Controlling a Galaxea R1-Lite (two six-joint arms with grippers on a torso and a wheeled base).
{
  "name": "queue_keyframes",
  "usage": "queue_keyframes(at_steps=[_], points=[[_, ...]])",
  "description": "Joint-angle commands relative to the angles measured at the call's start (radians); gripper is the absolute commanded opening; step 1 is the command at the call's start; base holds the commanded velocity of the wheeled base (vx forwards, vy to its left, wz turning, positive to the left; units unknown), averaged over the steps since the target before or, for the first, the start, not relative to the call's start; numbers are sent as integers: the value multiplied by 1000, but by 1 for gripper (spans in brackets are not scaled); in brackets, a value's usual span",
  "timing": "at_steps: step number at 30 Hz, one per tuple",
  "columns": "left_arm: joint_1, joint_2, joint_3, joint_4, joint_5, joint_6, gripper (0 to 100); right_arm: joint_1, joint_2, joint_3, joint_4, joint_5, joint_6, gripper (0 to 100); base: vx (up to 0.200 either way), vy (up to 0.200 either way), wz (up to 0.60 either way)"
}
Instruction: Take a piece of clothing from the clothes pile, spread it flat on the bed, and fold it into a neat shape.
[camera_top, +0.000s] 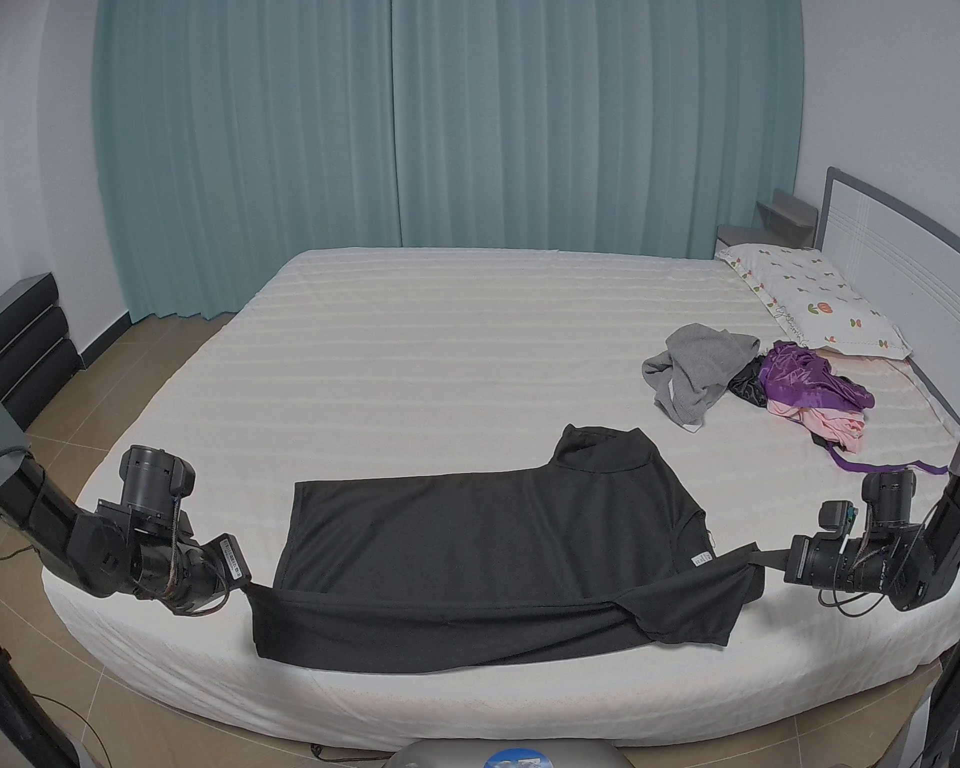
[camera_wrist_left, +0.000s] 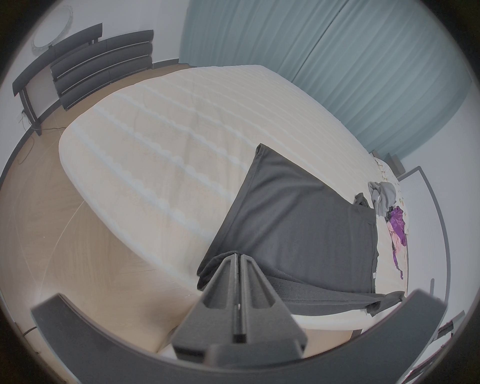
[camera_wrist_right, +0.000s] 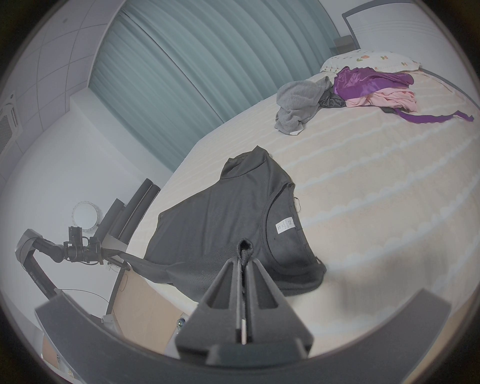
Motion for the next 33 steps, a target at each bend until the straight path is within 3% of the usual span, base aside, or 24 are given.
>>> queue_keyframes(at_steps=[1, 6, 21, 33], points=[[14, 93, -68, -1, 5, -1, 0, 9, 82, -94, 37, -6, 1, 0, 0, 0, 0], [24, 76, -89, 4, 6, -1, 0, 9, 73, -139, 95, -3, 3, 0, 0, 0, 0], [17, -82, -13, 24, 6, 1, 0, 5, 50, -114, 87, 0, 12, 0, 0, 0, 0], [18, 44, -48, 7, -1, -1, 0, 21, 73, -157, 96, -3, 46, 0, 0, 0, 0]])
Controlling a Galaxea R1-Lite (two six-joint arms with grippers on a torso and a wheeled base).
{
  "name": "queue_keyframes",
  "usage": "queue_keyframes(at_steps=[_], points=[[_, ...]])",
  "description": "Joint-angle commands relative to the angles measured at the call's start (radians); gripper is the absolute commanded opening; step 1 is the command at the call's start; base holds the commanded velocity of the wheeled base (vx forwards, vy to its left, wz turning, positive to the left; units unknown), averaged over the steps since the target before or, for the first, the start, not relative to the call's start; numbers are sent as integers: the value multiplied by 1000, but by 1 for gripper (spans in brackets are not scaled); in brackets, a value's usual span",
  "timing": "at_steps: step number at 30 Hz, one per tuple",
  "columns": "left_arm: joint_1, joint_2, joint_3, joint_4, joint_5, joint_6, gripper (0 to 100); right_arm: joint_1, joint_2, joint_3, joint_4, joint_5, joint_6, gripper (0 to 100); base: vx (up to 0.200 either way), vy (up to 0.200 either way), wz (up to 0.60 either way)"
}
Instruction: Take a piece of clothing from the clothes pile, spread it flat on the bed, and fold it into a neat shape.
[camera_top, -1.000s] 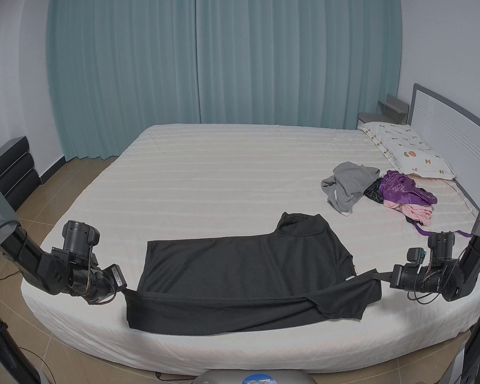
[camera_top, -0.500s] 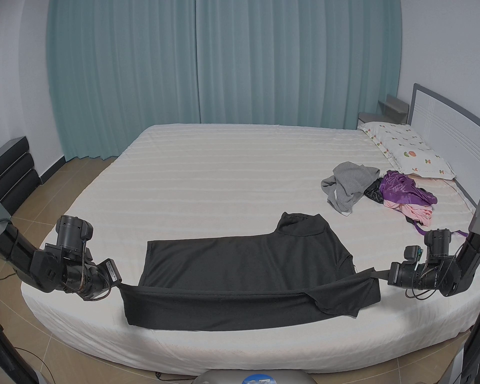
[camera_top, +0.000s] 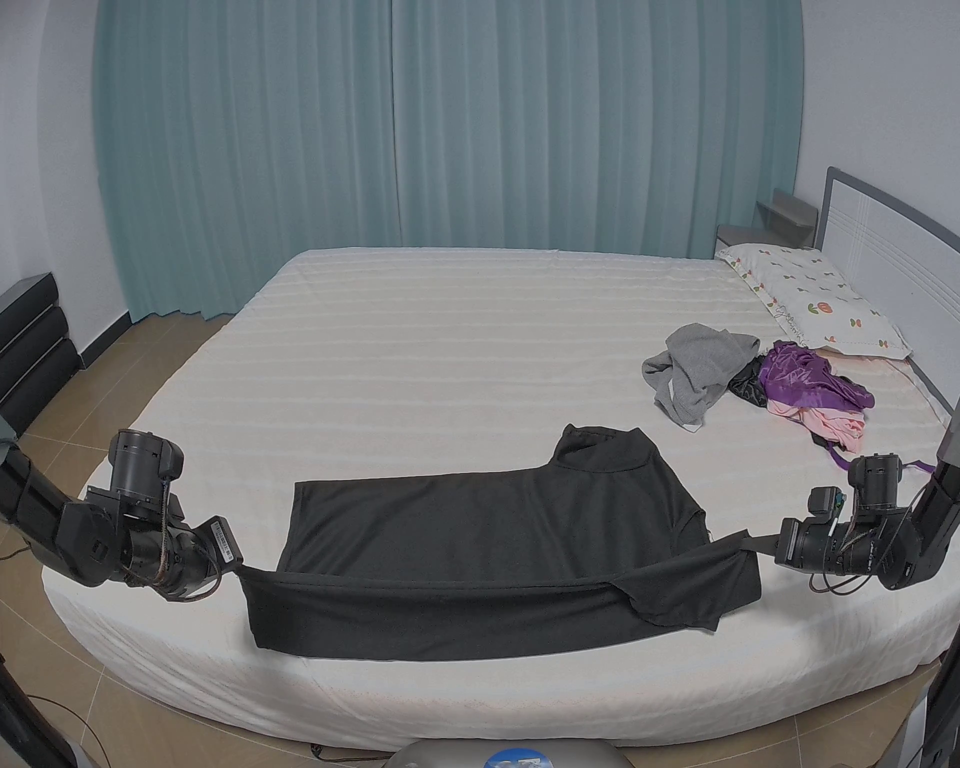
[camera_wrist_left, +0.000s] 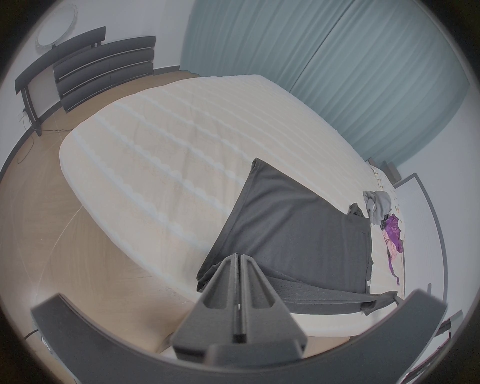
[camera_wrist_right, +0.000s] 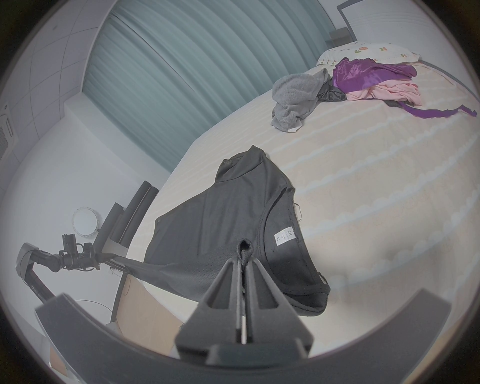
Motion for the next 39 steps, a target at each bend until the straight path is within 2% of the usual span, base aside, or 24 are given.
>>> queue_keyframes(at_steps=[1, 11, 15, 22, 33, 34, 35, 39], points=[[0, 95, -19, -17, -2, -1, 0, 13, 25, -28, 4, 0, 11, 0, 0, 0, 0], [6, 237, -127, -21, -3, -2, 0, 30, 121, -125, 19, -4, 13, 0, 0, 0, 0], [6, 318, -196, -21, -3, -2, 0, 42, 170, -208, 64, -40, 13, 0, 0, 0, 0], [6, 420, -278, -21, -2, -30, 0, 59, 215, -292, 128, -44, 14, 0, 0, 0, 0], [3, 475, -337, -21, -3, -30, 0, 73, 279, -373, 148, -89, 13, 0, 0, 0, 0], [0, 476, -338, -21, -3, -30, 100, 79, 287, -384, 156, -96, 13, 0, 0, 0, 0], [-1, 476, -340, -21, -3, -30, 100, 84, 293, -390, 160, -101, 13, 100, 0, 0, 0], [-3, 480, -344, -20, -2, -32, 100, 87, 299, -401, 162, -109, 14, 100, 0, 0, 0]])
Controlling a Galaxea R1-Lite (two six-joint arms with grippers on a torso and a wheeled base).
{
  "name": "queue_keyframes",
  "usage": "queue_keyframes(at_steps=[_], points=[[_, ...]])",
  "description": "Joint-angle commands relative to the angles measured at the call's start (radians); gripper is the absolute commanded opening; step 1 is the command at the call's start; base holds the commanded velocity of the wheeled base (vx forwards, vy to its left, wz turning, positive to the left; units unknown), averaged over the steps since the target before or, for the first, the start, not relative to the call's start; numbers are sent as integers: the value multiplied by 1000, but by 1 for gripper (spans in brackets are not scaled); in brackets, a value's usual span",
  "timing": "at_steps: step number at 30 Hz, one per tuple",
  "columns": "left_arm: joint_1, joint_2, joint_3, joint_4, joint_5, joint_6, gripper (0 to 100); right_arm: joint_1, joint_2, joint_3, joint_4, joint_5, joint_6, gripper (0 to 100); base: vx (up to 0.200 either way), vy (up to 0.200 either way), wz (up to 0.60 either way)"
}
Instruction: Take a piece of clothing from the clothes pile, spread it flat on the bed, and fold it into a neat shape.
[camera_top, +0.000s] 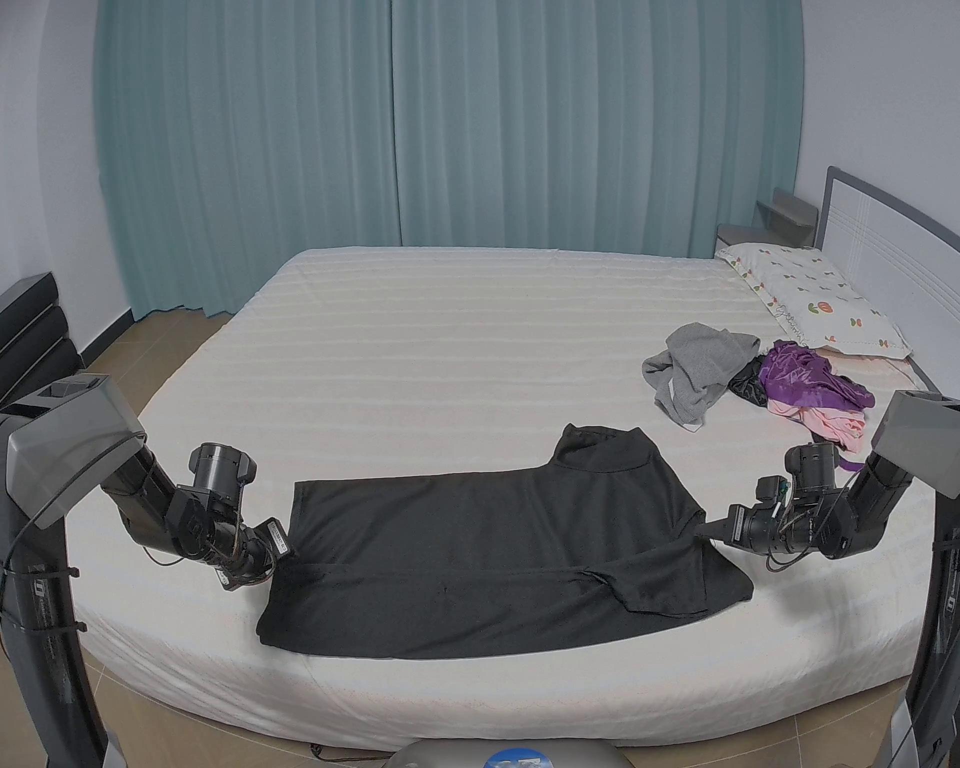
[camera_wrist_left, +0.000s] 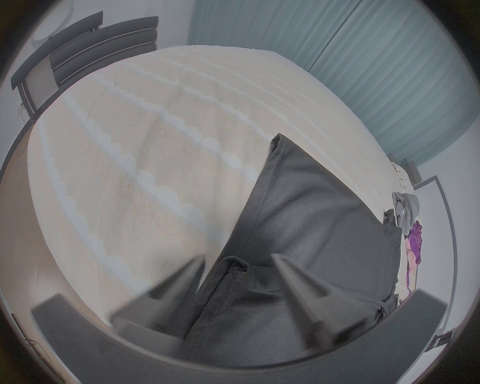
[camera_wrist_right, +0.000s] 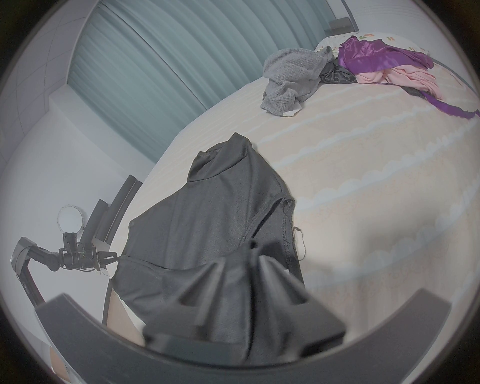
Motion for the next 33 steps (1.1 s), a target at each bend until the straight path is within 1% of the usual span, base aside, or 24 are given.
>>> queue_keyframes(at_steps=[1, 4, 6, 7, 10, 14, 20, 23, 28, 30, 31, 32, 33], points=[[-2, 11, -4, 0, 0, -4, 100, 3, 11, -7, -3, 2, 3, 100, 0, 0, 0], [-1, 6, -6, -1, -1, -41, 100, 0, -25, 9, -9, 7, 39, 100, 0, 0, 0], [2, -1, -3, -1, -10, -66, 100, -2, -89, 38, -6, 22, 105, 100, 0, 0, 0], [4, -7, 5, -3, -21, -67, 100, 1, -112, 59, -8, 37, 119, 100, 0, 0, 0], [7, -46, 34, -1, -65, -92, 100, 12, -154, 131, -6, 74, 124, 100, 0, 0, 0], [7, -92, 98, -32, -124, -153, 100, 43, -144, 202, -9, 73, 122, 100, 0, 0, 0], [8, -109, 200, -158, -133, -167, 100, 58, -104, 242, -8, 64, 105, 100, 0, 0, 0], [8, -104, 212, -176, -133, -170, 100, 67, -100, 239, -5, 60, 105, 100, 0, 0, 0], [8, -107, 213, -177, -134, -170, 100, 100, -66, 226, 0, -35, 84, 100, 0, 0, 0], [10, -110, 215, -177, -134, -170, 100, 110, -62, 225, 0, -58, 70, 100, 0, 0, 0], [10, -110, 215, -177, -134, -170, 100, 110, -62, 225, 0, -58, 70, 100, 0, 0, 0], [11, -110, 215, -177, -134, -170, 100, 115, -58, 225, 0, -79, 61, 0, 0, 0, 0], [16, -110, 215, -177, -134, -170, 100, 120, -54, 223, 0, -88, 58, 0, 0, 0, 0]])
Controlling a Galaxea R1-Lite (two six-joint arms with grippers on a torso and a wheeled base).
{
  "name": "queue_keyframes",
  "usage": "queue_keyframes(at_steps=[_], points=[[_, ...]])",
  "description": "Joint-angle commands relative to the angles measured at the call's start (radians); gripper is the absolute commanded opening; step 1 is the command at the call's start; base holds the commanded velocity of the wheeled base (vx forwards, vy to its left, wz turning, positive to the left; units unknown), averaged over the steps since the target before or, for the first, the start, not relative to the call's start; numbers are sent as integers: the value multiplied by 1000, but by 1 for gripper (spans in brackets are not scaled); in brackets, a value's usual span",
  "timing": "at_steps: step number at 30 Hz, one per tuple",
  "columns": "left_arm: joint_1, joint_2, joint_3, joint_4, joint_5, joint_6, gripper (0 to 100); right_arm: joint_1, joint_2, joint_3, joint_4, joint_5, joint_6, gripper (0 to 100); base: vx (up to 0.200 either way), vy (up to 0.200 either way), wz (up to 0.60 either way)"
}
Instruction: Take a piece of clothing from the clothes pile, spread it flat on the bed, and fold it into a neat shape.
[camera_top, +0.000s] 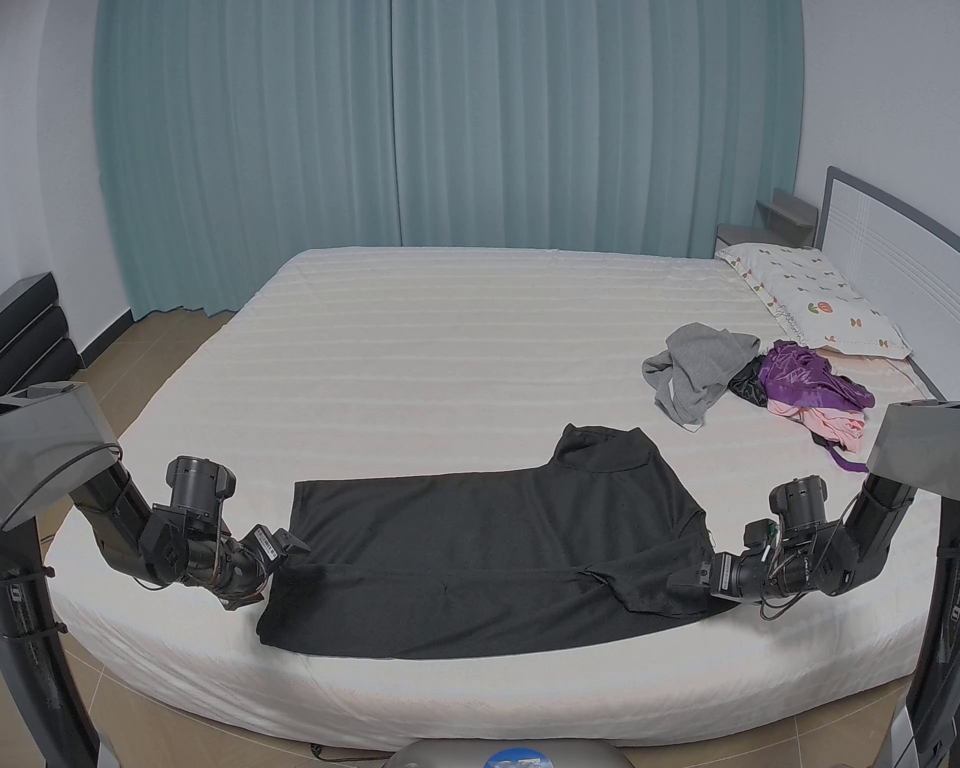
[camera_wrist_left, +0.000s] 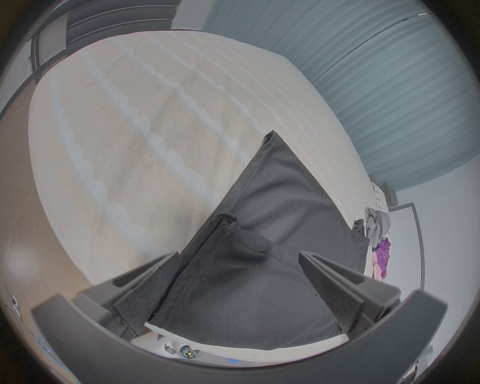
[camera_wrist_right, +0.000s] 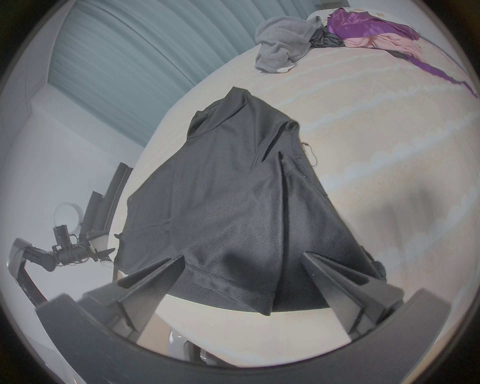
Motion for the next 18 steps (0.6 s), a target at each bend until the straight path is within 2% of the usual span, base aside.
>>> queue_keyframes(at_steps=[1, 12, 18], points=[[9, -7, 2, 0, 0, 0, 100, 17, 23, -3, 0, -17, -9, 0, 0, 0, 0], [26, -7, 7, 0, 0, 1, 100, -9, -16, 25, 0, -18, -23, 0, 0, 0, 0], [23, -7, 11, -2, 0, 1, 100, -52, -38, 54, 0, -8, -44, 0, 0, 0, 0]])
